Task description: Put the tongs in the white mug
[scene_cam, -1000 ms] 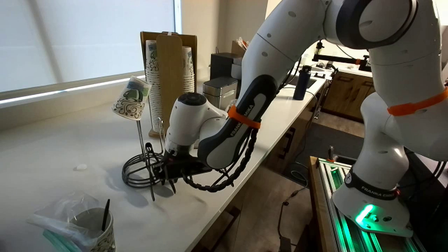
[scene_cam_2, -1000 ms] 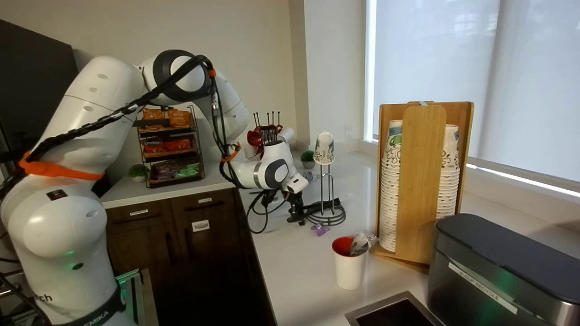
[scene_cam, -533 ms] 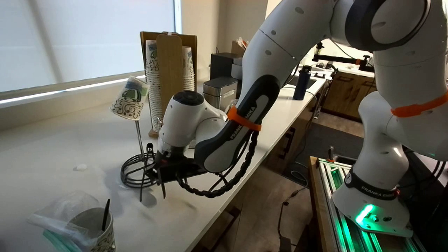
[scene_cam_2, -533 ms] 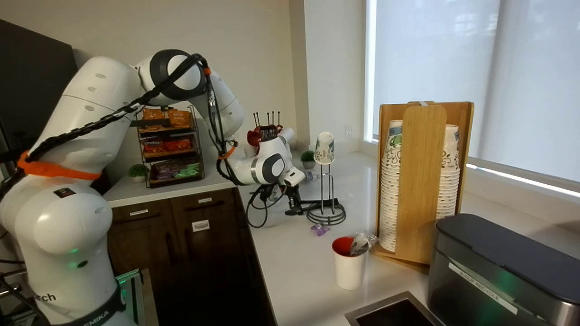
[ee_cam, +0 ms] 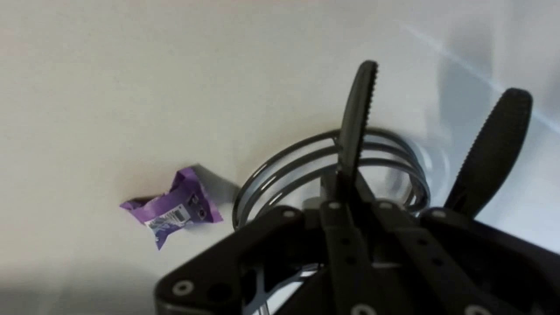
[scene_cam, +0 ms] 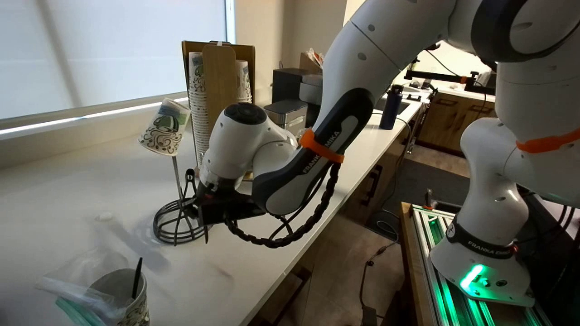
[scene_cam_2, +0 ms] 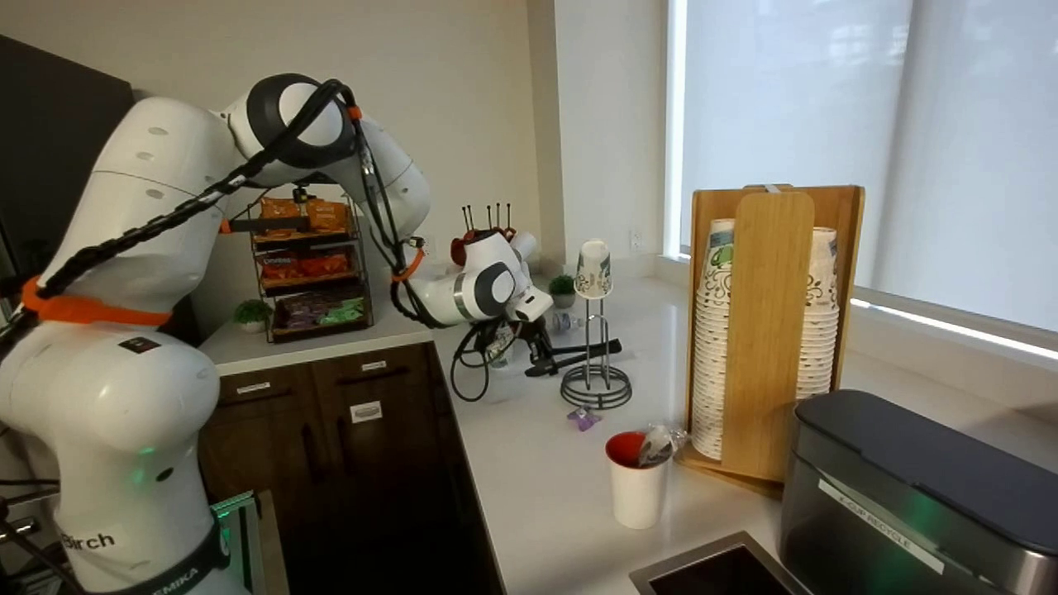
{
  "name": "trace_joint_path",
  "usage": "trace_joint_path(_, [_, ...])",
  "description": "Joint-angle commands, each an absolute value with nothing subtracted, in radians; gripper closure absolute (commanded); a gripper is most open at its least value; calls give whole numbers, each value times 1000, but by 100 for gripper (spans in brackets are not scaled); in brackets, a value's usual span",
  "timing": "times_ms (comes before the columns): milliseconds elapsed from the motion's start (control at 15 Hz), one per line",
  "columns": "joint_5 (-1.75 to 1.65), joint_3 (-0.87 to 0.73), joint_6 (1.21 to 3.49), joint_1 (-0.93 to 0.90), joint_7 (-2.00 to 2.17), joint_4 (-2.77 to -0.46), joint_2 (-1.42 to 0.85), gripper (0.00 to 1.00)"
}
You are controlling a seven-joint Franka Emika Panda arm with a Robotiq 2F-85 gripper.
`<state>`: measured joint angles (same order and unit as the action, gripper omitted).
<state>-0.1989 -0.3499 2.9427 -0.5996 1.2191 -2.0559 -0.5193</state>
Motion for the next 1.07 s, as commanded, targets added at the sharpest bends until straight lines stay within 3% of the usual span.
trace_joint_path(0, [-250,-456,2959,-702,1315,-2117,-459,98])
trace_joint_path(1000, [-469,-901,2991,-1124,1584,-2202,-364,98])
